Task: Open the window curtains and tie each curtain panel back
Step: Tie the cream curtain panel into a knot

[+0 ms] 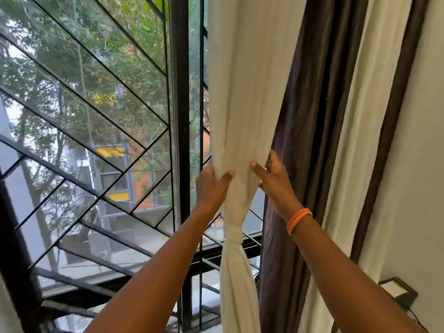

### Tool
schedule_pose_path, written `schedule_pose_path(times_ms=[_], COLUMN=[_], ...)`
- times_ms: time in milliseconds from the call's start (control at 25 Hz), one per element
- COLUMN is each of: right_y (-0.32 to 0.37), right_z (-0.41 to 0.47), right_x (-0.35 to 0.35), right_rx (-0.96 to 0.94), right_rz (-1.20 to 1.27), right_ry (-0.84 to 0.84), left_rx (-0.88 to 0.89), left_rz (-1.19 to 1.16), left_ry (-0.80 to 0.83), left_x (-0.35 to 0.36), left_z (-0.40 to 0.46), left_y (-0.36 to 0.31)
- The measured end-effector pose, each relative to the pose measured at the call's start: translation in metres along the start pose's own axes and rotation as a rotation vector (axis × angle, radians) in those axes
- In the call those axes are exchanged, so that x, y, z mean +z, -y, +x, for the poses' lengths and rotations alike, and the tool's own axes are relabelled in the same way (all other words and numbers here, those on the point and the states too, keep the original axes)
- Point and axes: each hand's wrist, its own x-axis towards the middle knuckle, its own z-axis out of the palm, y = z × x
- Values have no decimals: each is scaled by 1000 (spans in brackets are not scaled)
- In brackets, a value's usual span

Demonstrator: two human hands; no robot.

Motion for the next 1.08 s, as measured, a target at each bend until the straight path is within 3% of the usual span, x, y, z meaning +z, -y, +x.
schedule_pose_path(times_ms=[120,240,320,440,520,560,680,840,960,1080], right_y=[25,55,75,105,112,111,96,90,100,108], right_z=[15,35,51,81,96,104,119,148,165,172], right_x=[-3,-15,-26,-59,-86,-98,-121,-137,-131,-116], right_rx=[-30,-123,-221,-502,-611,-613,-523,-558,-609,-614], right_rz=[-87,-159,-244,-484,-669,-736,-882,-997,-1032,-1036], right_ry=[-12,-37,-89,-312,-479,-528,-518,-558,-604,-591], left_rx=[133,300,464,827,942,920,589,491,403,479], left_rz=[123,90,188,332,512,621,768,903,923,1047], left_ry=[-237,-304,-371,-253,-188,-248,-428,-612,-550,-479], left_x=[0,14,23,55,86,100,118,110,96,69], left_z=[8,25,39,55,64,71,89,115,129,135], left_y=[-25,-79,-118,-168,-185,-190,-194,-210,-219,-211])
